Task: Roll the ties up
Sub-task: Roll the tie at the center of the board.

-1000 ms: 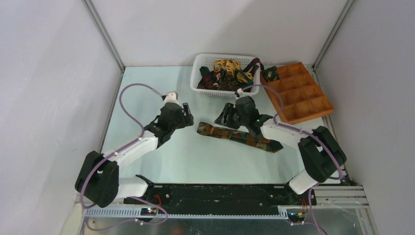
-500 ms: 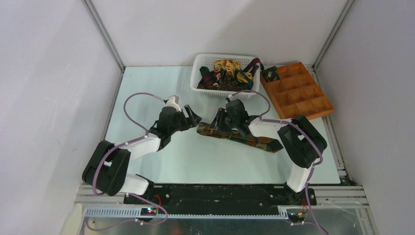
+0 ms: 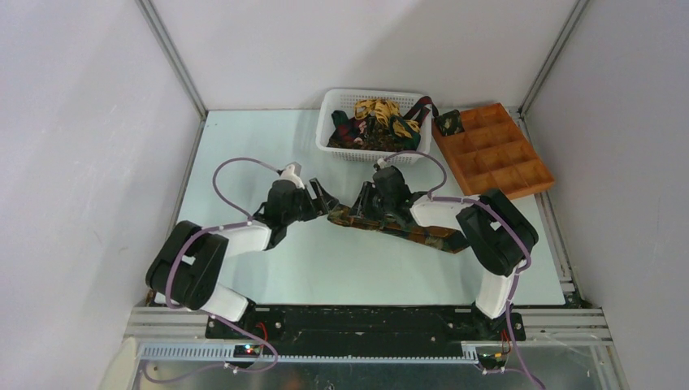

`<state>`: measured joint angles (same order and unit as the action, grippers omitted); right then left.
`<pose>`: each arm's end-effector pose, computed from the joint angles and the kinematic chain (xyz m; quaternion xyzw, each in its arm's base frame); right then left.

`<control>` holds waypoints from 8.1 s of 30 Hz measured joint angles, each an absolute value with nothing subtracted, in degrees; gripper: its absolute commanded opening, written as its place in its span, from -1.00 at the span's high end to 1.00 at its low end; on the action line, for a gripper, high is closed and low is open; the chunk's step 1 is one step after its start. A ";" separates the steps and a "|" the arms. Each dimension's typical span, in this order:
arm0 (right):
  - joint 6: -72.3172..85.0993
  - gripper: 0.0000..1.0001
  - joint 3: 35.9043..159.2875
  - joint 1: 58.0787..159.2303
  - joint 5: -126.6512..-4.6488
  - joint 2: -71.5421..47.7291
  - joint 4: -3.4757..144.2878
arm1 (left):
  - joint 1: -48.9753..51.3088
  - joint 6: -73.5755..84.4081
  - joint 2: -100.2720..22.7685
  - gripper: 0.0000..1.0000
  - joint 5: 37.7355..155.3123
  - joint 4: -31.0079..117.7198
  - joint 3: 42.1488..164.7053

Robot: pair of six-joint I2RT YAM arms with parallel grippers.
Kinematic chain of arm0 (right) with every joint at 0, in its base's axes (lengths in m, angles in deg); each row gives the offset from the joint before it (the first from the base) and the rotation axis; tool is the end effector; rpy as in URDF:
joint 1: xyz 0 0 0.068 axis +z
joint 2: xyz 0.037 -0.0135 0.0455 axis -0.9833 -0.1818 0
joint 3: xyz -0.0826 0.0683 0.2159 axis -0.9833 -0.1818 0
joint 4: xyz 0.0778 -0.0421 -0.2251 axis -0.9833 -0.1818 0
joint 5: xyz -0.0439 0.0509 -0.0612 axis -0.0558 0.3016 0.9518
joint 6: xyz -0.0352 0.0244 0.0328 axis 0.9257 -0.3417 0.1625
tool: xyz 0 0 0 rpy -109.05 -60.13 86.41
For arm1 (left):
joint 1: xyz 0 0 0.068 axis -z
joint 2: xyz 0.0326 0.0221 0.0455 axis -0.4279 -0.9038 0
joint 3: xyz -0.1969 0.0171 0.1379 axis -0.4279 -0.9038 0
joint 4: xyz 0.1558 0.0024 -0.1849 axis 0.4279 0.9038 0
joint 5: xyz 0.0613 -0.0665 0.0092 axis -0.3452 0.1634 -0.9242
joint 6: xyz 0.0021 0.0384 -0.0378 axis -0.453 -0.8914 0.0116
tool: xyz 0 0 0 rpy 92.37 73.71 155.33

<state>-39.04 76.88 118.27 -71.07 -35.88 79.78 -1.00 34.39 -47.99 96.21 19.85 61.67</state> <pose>0.2687 0.2260 0.1313 0.0599 0.9046 0.3645 0.2129 0.2477 -0.1172 0.1446 -0.0860 0.8543 -0.3235 0.3977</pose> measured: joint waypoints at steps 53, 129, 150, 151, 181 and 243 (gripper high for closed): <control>-34.76 0.12 77.03 118.62 -66.11 -32.47 74.53 | 2.83 32.34 -55.13 0.00 101.82 17.34 62.87; -30.08 0.07 61.03 106.62 -58.85 0.25 69.83 | 29.56 13.80 -80.38 0.00 32.98 83.85 111.53; -29.69 0.06 60.35 106.40 -58.02 0.36 69.29 | 30.59 14.37 -81.21 -0.02 37.65 85.67 113.58; -29.69 0.06 60.35 106.40 -58.02 0.36 69.29 | 30.59 14.35 -81.21 -0.03 37.96 85.69 113.63; -29.80 0.06 60.35 106.60 -58.24 0.47 69.53 | 30.74 15.25 -80.16 -0.20 50.64 80.62 113.89; 3.95 -0.99 89.69 117.61 -74.17 -29.56 64.80 | -4.95 30.00 -33.45 -0.61 79.18 43.35 66.37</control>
<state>3.95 89.69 117.61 -74.17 -29.56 64.80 -4.95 30.00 -33.45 79.18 43.35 66.37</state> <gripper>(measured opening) 0.992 0.802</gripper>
